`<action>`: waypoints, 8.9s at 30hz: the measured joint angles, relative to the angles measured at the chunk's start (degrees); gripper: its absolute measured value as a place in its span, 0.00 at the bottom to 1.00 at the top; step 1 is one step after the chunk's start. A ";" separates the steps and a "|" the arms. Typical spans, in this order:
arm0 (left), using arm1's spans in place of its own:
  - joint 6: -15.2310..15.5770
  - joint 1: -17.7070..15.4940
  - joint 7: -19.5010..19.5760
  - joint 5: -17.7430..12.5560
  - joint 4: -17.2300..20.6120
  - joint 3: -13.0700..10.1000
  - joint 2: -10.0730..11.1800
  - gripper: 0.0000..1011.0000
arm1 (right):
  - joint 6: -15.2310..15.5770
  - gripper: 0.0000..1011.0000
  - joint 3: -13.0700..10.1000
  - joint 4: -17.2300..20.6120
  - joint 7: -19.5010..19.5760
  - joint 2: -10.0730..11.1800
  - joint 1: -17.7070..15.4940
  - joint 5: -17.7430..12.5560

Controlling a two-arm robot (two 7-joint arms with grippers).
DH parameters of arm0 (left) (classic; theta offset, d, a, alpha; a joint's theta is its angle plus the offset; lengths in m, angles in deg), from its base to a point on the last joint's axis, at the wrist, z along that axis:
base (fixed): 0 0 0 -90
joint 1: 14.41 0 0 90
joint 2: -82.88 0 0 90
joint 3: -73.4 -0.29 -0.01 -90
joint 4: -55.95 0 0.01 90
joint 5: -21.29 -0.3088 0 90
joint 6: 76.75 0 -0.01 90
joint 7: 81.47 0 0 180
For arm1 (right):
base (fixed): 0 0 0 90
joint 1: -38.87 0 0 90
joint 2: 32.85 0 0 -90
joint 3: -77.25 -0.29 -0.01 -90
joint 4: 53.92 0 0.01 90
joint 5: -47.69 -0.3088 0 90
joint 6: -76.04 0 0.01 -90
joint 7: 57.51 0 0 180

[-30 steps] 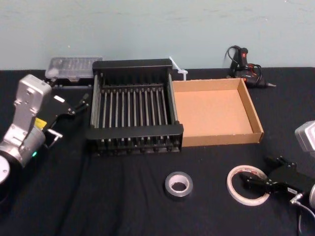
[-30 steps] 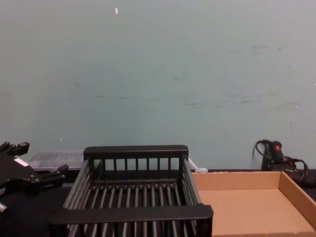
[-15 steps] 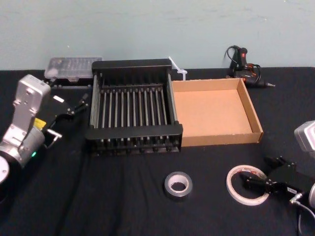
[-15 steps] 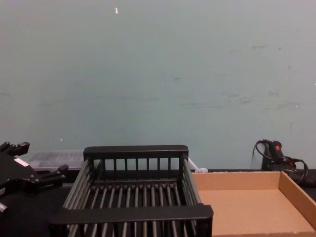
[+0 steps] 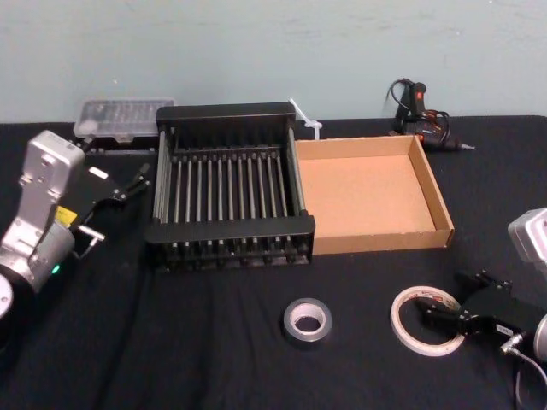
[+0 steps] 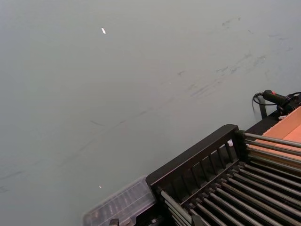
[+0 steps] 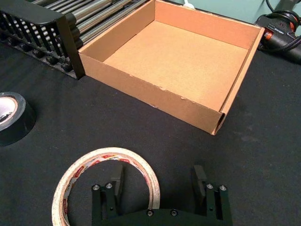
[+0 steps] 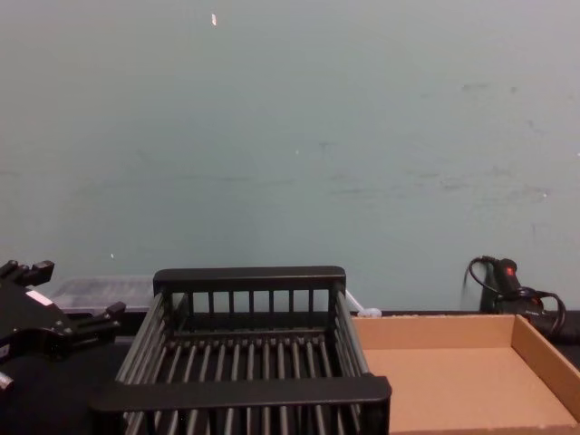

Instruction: Pick up the white tape and place it into the black box , Pick up the silver tape and place it into the brown box.

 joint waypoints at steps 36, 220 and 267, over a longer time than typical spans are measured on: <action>0.00 0.00 0.00 0.00 0.00 0.00 0.00 0.99 | -0.04 0.10 0.01 0.02 0.00 0.00 0.00 -0.07; 0.00 0.00 0.00 0.00 0.00 0.00 0.00 0.99 | -4.41 0.54 17.05 -26.61 -4.39 -23.15 38.74 6.02; 0.00 0.00 0.00 0.00 0.00 0.00 0.00 0.99 | 0.19 0.99 12.50 -9.76 -4.94 -13.39 28.67 0.95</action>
